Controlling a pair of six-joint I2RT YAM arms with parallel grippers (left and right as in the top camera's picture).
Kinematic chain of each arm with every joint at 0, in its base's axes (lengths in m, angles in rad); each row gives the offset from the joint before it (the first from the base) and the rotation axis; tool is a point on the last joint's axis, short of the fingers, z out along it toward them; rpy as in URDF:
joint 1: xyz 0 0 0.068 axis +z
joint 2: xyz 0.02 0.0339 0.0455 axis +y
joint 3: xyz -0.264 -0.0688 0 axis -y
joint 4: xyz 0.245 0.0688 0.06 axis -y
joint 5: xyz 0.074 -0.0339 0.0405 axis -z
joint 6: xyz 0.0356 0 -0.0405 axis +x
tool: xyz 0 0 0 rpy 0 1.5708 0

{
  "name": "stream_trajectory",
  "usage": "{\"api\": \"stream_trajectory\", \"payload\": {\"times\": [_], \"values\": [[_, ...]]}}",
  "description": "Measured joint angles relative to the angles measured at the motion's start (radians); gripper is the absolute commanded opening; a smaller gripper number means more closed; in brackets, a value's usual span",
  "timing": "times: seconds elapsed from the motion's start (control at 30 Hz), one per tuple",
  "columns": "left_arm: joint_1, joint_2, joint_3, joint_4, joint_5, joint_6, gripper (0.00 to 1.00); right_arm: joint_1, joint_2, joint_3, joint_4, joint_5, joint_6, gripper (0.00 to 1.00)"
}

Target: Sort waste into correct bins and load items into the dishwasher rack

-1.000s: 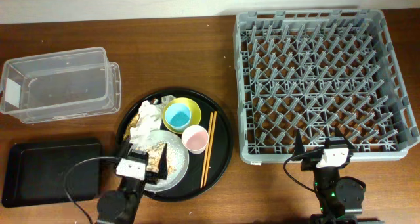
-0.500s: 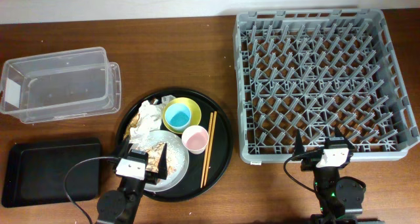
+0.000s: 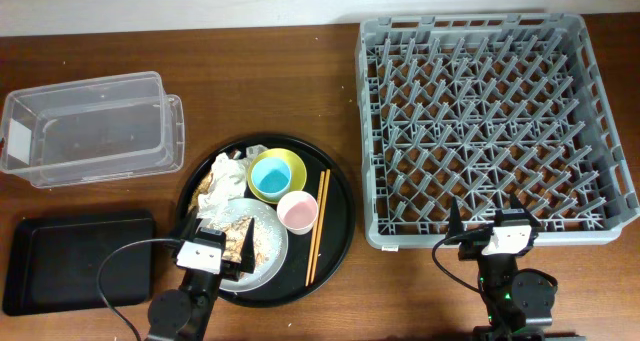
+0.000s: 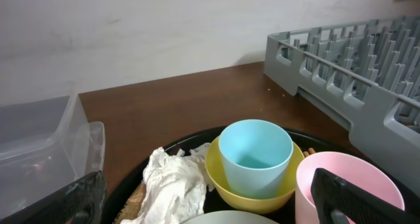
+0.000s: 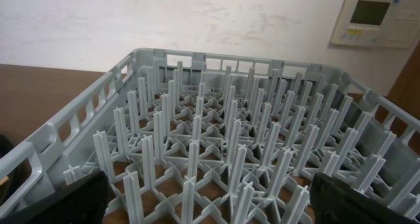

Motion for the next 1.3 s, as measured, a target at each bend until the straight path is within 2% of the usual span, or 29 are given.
{"api": "stream_trajectory", "payload": {"times": [0.13,0.17,0.27,0.37,0.43,0.5,0.53,0.6,0.67,0.73,0.8,0.87,0.9,0.97,1.0,1.1,1.13,1.17,1.27,1.3], "values": [[0.0,0.0,0.0,0.007,0.051,-0.03,0.99,0.0,0.0,0.0,0.0,0.0,0.0,0.98],[-0.001,0.0,0.0,0.029,0.261,-0.153,0.99,0.0,0.0,0.0,0.0,0.0,0.0,0.98],[-0.004,0.006,-0.006,0.195,0.684,-0.314,0.99,0.0,0.0,0.0,0.0,0.0,0.0,0.98],[-0.004,0.008,-0.006,0.43,0.882,-0.407,0.99,0.0,0.001,0.0,0.0,0.0,0.0,0.98],[-0.004,0.008,0.002,0.446,0.904,-0.432,1.0,0.0,0.001,-0.001,0.0,0.0,0.0,0.98],[-0.005,0.018,0.135,0.156,0.794,-0.377,0.99,0.0,0.001,-0.002,0.0,0.0,0.0,0.98],[-0.005,0.076,0.297,-0.208,0.671,-0.3,0.99,0.0,0.001,-0.002,0.001,0.0,0.0,0.98],[-0.005,0.251,0.581,-0.595,0.41,-0.196,0.99,0.0,0.004,-0.003,0.003,0.0,0.0,0.98],[-0.005,0.468,0.782,-0.744,0.293,-0.159,0.99,0.0,0.003,-0.003,0.001,0.0,0.0,0.98],[-0.005,0.623,0.877,-0.735,0.338,-0.146,0.99,0.0,0.003,-0.003,0.001,0.0,0.0,0.98],[-0.005,0.669,0.878,-0.739,0.379,-0.143,1.0,0.0,0.003,-0.003,0.001,0.0,0.0,0.98],[-0.006,0.769,0.964,-0.893,0.272,-0.206,0.99,0.0,0.003,-0.003,0.001,0.0,0.0,0.98],[-0.007,0.846,1.038,-0.991,0.158,-0.277,0.99,0.0,0.003,-0.003,0.002,0.0,-0.001,0.98],[-0.006,0.992,1.088,-1.005,-0.01,-0.389,0.99,0.0,0.003,-0.003,0.002,0.0,0.0,0.98],[-0.006,1.047,1.089,-1.008,-0.051,-0.416,0.99,0.0,0.003,-0.003,0.001,0.0,0.0,0.98],[-0.006,1.211,1.093,-1.065,-0.055,-0.437,0.99,0.0,0.003,-0.003,0.001,0.0,0.0,0.98],[-0.006,1.238,1.093,-1.068,-0.054,-0.44,0.91,0.0,0.003,-0.003,0.001,0.0,0.0,0.98],[-0.004,1.255,1.093,-1.063,-0.057,-0.44,0.73,0.0,0.003,-0.003,0.001,0.0,0.0,0.98],[0.135,1.324,1.093,-1.036,-0.102,-0.487,0.6,0.0,0.003,-0.003,0.001,0.0,-0.001,0.98],[0.219,1.352,1.093,-1.016,-0.111,-0.499,0.5,0.0,0.003,-0.003,0.001,0.0,0.0,0.98]]}}
